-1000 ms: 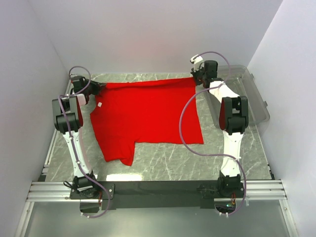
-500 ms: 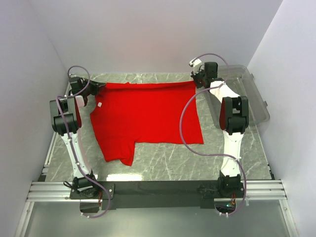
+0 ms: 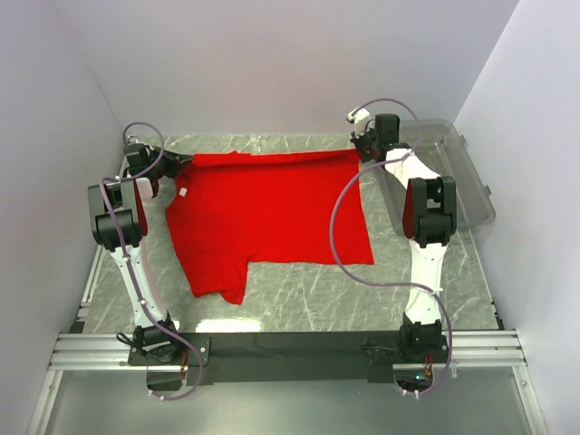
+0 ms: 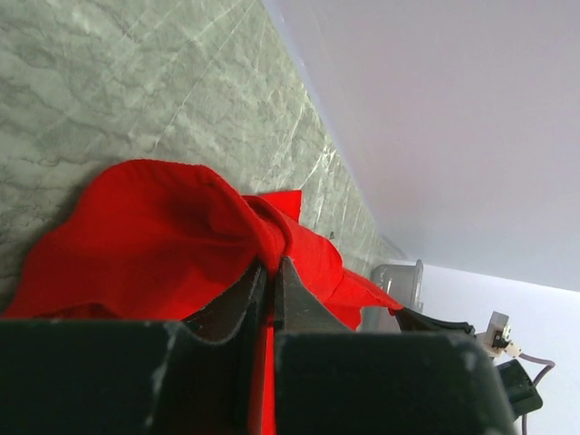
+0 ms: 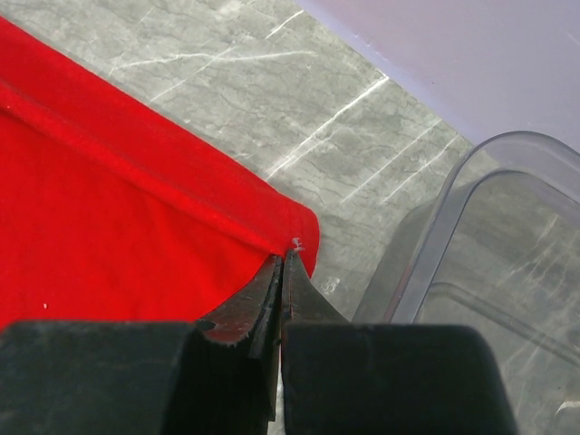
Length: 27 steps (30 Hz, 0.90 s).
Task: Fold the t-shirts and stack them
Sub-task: Fold the tshirt
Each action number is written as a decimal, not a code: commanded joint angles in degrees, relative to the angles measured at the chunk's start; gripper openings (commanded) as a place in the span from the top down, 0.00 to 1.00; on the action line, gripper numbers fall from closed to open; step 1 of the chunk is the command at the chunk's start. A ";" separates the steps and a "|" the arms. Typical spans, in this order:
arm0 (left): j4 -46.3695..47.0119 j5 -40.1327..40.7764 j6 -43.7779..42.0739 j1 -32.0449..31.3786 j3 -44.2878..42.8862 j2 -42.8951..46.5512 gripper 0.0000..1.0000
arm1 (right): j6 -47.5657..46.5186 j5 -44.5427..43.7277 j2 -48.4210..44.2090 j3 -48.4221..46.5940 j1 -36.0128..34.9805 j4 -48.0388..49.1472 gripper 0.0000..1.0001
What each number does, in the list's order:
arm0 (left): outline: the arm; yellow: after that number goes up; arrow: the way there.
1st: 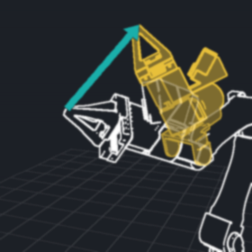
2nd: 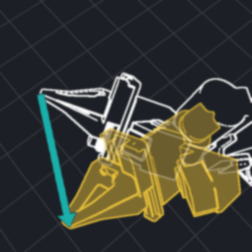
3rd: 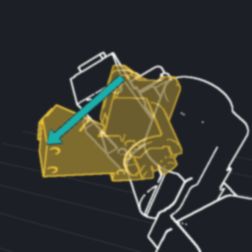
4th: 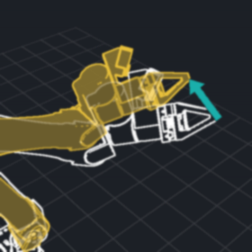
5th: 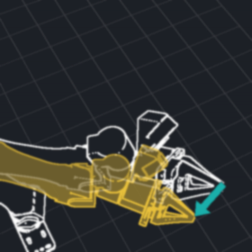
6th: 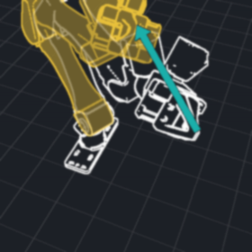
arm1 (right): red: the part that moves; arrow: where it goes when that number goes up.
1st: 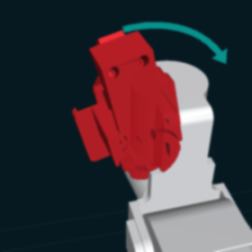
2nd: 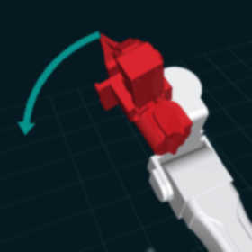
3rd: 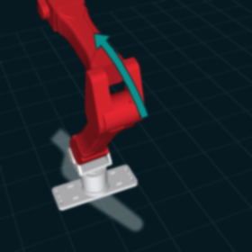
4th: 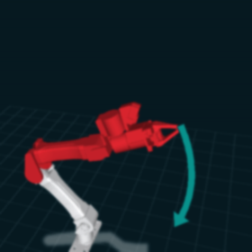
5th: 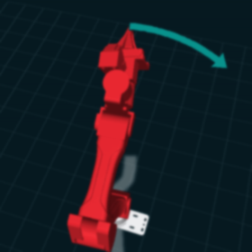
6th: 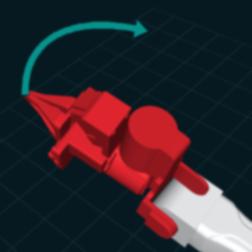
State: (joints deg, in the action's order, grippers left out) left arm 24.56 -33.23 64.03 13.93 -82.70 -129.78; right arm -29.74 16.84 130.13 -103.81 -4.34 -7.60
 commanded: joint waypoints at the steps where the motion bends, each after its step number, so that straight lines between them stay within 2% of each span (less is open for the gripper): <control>1: 1.02 -0.87 -3.29 0.57 0.52 4.53 0.94 | -0.67 -1.28 -2.60 -0.87 0.47 -0.14 1.00; 13: -6.62 1.41 -9.35 0.66 2.01 6.46 0.94 | -1.82 -1.55 -3.04 -0.16 0.56 -1.46 1.00; 27: -10.22 3.35 -12.52 1.01 3.07 7.52 0.94 | -4.80 -0.14 -3.65 0.01 0.47 -4.53 1.00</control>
State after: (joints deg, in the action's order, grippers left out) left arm 14.61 -31.29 53.78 14.24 -79.81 -125.73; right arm -32.99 16.82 130.13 -103.81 -4.34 -11.35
